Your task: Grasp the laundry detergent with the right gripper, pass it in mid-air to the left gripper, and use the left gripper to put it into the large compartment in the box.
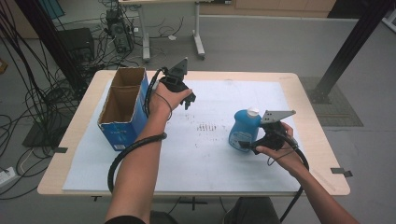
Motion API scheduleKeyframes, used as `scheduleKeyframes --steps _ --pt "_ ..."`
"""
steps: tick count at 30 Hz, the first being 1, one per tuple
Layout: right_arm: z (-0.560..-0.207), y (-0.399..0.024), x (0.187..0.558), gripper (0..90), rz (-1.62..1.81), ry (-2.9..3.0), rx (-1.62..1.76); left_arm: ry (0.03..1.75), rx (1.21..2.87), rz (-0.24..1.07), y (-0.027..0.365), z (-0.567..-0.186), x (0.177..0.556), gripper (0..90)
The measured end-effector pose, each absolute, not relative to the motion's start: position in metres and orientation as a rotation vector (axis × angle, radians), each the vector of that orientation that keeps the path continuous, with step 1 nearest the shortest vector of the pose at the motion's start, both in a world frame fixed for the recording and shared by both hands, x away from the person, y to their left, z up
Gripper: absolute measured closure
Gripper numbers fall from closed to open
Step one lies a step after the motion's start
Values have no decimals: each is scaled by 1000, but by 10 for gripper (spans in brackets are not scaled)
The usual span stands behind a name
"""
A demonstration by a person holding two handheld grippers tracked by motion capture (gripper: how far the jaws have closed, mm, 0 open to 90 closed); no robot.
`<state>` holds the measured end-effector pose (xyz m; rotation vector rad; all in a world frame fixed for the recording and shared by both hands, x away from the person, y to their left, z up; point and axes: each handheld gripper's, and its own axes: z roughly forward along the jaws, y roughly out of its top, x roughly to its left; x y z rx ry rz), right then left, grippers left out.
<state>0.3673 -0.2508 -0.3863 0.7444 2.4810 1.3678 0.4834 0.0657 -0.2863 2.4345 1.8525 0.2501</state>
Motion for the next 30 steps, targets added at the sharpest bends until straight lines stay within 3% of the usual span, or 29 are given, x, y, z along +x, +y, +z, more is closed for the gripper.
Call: scheduleKeyframes --steps 30 --pt "-388 -250 367 25 1368 2475 752 1846 2443 260 66 -286 483 55"
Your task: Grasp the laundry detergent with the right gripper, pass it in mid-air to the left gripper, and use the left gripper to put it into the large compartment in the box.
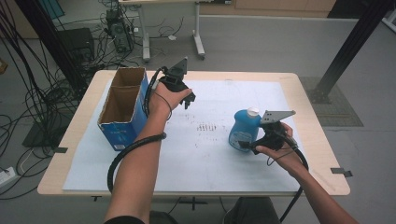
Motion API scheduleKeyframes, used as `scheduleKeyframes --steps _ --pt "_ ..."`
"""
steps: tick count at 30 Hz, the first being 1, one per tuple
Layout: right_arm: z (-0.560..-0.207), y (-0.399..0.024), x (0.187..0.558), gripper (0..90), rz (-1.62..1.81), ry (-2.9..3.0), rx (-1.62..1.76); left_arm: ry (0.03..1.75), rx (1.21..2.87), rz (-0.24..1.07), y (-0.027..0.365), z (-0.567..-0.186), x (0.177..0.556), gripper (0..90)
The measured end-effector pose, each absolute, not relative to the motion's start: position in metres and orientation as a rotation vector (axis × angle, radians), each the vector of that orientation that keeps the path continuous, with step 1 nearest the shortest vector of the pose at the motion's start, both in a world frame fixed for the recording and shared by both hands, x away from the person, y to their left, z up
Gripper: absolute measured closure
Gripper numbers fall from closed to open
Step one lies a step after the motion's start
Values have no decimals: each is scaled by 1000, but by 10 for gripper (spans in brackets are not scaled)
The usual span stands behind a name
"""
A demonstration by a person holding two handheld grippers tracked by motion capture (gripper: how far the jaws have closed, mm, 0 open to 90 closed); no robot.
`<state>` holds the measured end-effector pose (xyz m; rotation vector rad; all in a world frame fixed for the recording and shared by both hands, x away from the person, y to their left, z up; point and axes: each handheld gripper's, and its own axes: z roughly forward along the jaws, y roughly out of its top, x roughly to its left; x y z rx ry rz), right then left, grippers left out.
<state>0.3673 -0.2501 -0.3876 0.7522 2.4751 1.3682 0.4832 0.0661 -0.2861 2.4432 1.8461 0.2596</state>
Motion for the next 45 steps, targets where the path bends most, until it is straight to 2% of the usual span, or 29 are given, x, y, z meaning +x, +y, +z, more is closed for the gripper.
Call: scheduleKeyframes --steps 45 --pt "-389 -251 367 28 1364 2462 768 1845 2445 267 65 -284 483 55"
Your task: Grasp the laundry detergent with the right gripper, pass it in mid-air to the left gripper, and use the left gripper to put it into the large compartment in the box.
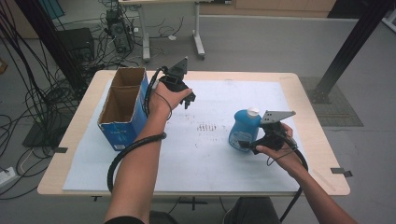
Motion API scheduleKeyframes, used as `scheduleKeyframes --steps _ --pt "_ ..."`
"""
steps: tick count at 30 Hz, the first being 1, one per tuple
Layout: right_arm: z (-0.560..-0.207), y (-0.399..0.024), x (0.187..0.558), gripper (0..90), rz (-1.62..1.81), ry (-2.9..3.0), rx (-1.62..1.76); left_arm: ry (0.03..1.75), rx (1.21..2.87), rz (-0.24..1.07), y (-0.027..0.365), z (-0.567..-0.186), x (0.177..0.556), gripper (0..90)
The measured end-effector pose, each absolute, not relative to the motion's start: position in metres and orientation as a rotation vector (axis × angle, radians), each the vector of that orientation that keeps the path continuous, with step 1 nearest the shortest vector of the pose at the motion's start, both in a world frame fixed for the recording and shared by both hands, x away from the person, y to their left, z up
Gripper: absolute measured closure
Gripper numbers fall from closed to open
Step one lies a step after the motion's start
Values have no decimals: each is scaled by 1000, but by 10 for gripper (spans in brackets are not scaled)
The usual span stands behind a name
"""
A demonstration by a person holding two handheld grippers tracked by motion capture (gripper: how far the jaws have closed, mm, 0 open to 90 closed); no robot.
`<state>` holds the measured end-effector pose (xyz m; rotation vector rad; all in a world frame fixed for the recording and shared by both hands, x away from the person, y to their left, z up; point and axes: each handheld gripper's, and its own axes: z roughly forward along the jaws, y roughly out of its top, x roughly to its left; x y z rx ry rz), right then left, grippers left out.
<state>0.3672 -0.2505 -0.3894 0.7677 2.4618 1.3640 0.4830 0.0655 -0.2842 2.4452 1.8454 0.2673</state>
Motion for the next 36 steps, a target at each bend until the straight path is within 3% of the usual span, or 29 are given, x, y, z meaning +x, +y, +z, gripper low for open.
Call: scheduleKeyframes --steps 17,35,36 --pt "-393 -251 369 84 1362 2451 785 1849 2438 267 67 -285 482 55" --pt "-399 -251 373 261 1370 2434 769 1839 2455 263 63 -288 483 55" --pt "-400 -251 373 302 1373 2435 765 1847 2449 265 63 -288 483 55"
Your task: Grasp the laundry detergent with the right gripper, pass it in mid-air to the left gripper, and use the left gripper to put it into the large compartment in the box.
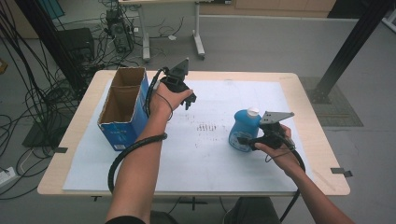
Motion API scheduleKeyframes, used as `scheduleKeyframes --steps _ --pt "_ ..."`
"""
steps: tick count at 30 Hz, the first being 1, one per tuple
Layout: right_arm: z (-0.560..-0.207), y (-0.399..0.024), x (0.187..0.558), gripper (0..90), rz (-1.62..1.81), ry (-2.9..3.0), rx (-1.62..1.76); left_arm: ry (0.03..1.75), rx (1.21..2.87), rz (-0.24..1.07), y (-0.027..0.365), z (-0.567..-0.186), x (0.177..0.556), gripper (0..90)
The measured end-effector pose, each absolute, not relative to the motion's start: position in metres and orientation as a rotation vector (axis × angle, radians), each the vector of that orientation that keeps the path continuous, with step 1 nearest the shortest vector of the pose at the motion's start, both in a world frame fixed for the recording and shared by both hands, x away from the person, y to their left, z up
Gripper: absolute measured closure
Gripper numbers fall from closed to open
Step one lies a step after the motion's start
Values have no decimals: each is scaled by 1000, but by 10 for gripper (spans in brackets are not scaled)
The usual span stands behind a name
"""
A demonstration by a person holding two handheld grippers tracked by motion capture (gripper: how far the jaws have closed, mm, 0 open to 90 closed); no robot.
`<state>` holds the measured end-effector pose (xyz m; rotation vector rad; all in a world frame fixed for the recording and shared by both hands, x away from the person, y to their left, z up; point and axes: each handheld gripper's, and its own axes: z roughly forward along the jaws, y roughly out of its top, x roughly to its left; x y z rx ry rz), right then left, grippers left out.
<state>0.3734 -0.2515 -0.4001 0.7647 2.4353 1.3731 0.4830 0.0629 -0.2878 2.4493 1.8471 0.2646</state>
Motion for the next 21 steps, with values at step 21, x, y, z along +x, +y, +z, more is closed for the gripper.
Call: scheduleKeyframes --steps 21 --pt "-402 -251 374 408 1357 2427 740 1846 2449 271 64 -286 482 55"
